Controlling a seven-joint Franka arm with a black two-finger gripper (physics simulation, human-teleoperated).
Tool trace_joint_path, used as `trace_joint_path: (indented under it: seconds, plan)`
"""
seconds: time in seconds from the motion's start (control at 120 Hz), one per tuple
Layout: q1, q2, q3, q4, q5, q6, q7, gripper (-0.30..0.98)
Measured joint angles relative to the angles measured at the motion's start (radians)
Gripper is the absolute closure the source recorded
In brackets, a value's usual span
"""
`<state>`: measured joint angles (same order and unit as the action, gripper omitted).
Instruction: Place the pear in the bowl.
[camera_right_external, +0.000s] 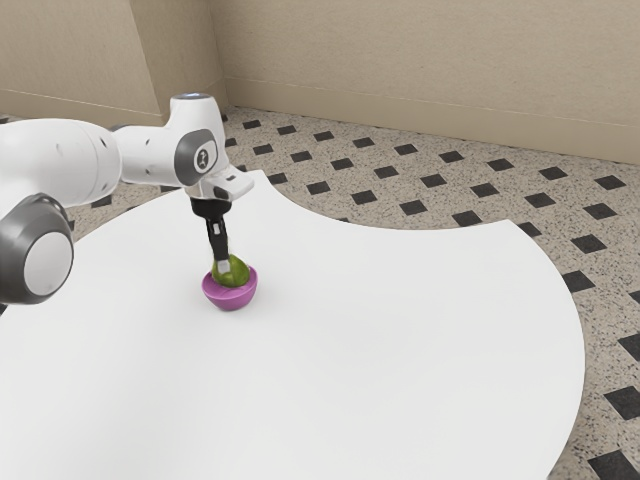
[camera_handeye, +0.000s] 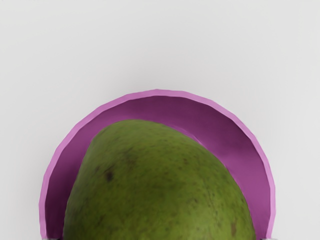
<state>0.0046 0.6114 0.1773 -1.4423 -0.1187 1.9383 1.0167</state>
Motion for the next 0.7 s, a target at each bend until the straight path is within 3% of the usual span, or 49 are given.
trace_joint_path:
  seconds: [0.15, 0.275, 0.35, 0.467, 0.7]
  plan:
    - [-0.009, -0.03, 0.001, -0.027, -0.014, -0.008, 0.01, 0.08]
    - [-0.124, -0.278, 0.009, -0.197, -0.011, -0.038, 0.003, 0.05]
    - [-0.187, -0.414, 0.013, -0.219, -0.007, -0.098, -0.006, 0.03]
    - [-0.206, -0.528, 0.013, -0.218, 0.011, -0.181, -0.018, 0.02]
    - [-0.219, -0.592, 0.008, -0.113, 0.027, -0.334, -0.036, 0.01]
